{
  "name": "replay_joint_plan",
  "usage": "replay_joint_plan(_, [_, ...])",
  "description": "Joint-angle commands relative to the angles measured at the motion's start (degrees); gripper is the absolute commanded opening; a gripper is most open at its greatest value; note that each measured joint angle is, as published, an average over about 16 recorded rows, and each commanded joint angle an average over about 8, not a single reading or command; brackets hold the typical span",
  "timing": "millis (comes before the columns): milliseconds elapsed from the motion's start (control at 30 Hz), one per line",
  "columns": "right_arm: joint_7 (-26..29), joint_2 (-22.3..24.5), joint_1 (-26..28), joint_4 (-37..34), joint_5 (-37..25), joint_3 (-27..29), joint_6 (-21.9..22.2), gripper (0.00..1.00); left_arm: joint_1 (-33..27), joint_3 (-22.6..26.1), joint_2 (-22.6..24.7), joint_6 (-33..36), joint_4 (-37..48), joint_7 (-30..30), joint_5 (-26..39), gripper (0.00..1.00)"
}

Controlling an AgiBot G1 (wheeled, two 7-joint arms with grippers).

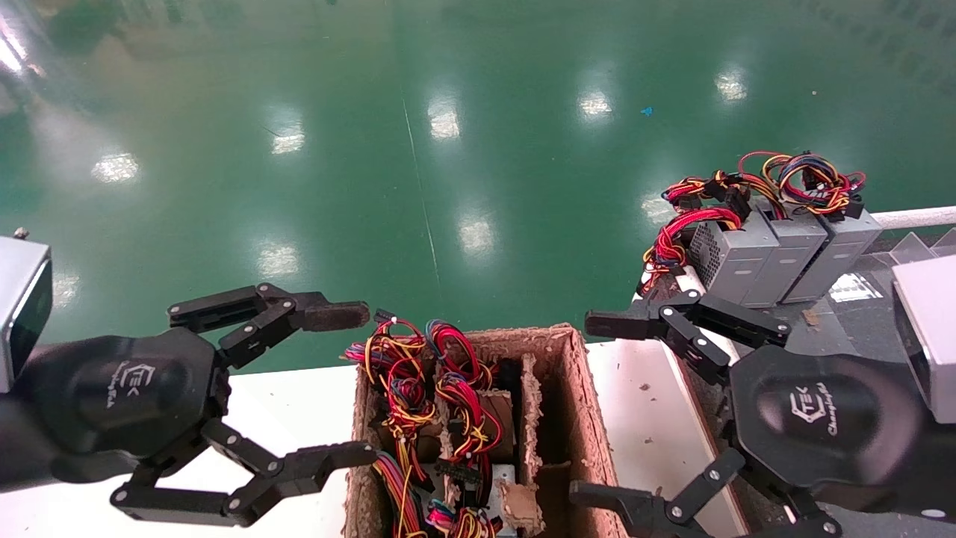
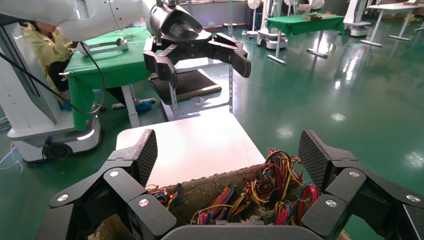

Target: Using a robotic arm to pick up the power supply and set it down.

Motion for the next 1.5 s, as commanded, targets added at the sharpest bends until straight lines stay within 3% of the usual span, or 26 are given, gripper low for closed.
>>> replay_joint_plan(33, [0.0, 0.0, 0.0, 0.0, 0.0, 0.0, 0.0, 1.0, 0.0, 0.0, 0.0, 0.0, 0.0, 0.0, 0.0, 0.0])
replay_joint_plan(1100, [0.0, 0.0, 0.0, 0.0, 0.0, 0.0, 0.0, 1.0, 0.0, 0.0, 0.0, 0.0, 0.0, 0.0, 0.0, 0.0])
replay_joint_plan(1133, [0.0, 0.0, 0.0, 0.0, 0.0, 0.0, 0.0, 1.0, 0.0, 0.0, 0.0, 0.0, 0.0, 0.0, 0.0, 0.06])
replay_joint_plan(1367, [0.0, 0.0, 0.0, 0.01, 0.0, 0.0, 0.0, 1.0, 0.0, 0.0, 0.0, 0.0, 0.0, 0.0, 0.0, 0.94])
replay_joint_plan(1400, [0.01, 0.0, -0.01, 0.01, 0.0, 0.0, 0.0, 1.0, 0.0, 0.0, 0.0, 0.0, 0.0, 0.0, 0.0, 1.0])
replay_joint_plan(1500, [0.05, -0.12, -0.07, -0.01, -0.11, -0.13, 0.01, 1.0, 0.0, 0.0, 0.0, 0.0, 0.0, 0.0, 0.0, 1.0])
